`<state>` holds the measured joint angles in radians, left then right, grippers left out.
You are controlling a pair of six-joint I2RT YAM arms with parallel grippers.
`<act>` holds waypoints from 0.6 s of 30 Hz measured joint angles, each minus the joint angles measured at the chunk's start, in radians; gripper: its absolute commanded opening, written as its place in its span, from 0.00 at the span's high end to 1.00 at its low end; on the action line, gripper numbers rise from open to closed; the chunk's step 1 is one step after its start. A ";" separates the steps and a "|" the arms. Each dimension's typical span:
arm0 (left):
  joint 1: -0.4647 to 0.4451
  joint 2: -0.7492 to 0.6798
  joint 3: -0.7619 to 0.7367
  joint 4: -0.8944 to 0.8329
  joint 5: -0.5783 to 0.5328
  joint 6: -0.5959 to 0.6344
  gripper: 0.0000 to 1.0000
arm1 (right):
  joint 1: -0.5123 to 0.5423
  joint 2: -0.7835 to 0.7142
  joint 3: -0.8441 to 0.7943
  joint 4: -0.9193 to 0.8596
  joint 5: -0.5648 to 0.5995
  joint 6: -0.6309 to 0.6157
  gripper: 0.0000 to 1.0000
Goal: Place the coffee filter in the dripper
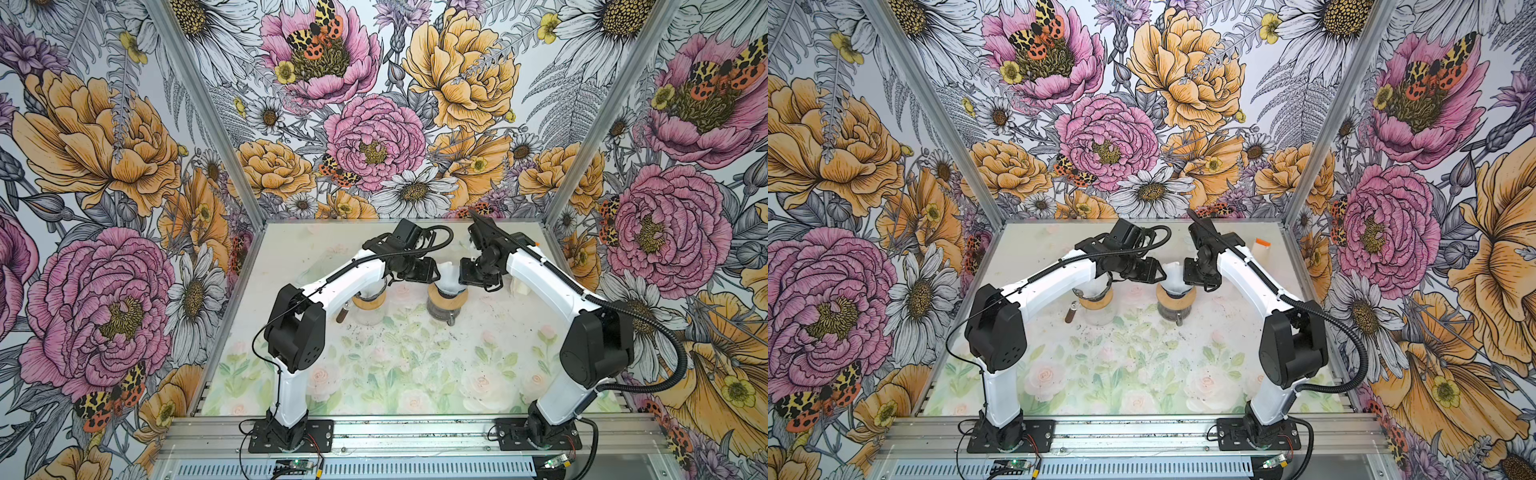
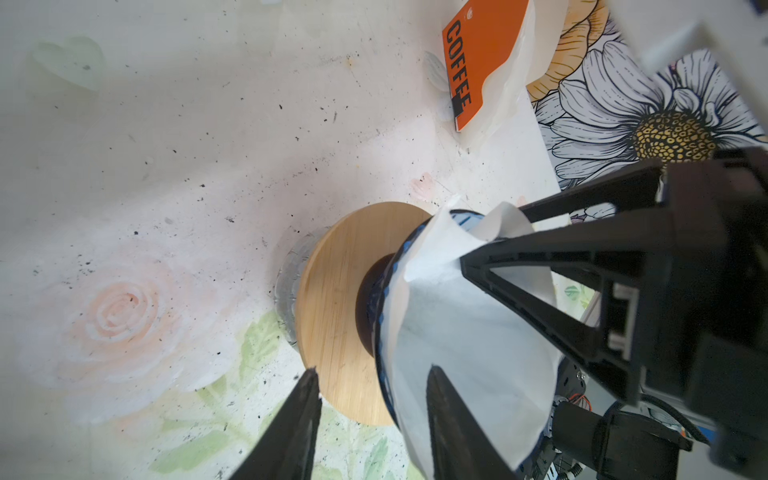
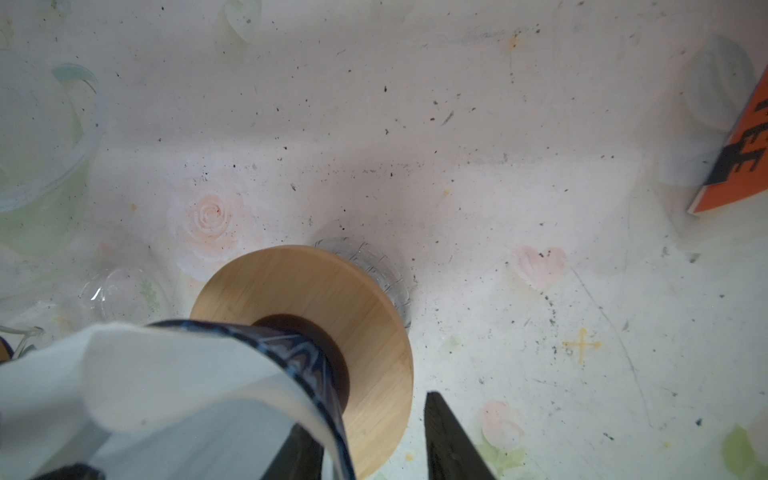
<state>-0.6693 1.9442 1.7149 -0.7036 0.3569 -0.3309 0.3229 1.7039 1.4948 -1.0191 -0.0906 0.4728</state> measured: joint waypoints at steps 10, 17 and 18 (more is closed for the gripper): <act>-0.001 -0.001 0.014 -0.003 -0.030 0.000 0.43 | 0.001 -0.014 0.016 0.001 0.001 -0.002 0.58; -0.001 -0.050 0.021 -0.004 -0.062 0.001 0.37 | 0.005 -0.058 0.033 0.008 0.009 -0.004 0.56; -0.001 -0.061 0.023 -0.003 -0.069 0.002 0.36 | 0.006 -0.068 0.034 0.010 0.011 -0.004 0.56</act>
<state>-0.6701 1.8828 1.7374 -0.7071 0.2882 -0.3290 0.3286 1.6356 1.5291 -1.0092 -0.0799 0.4690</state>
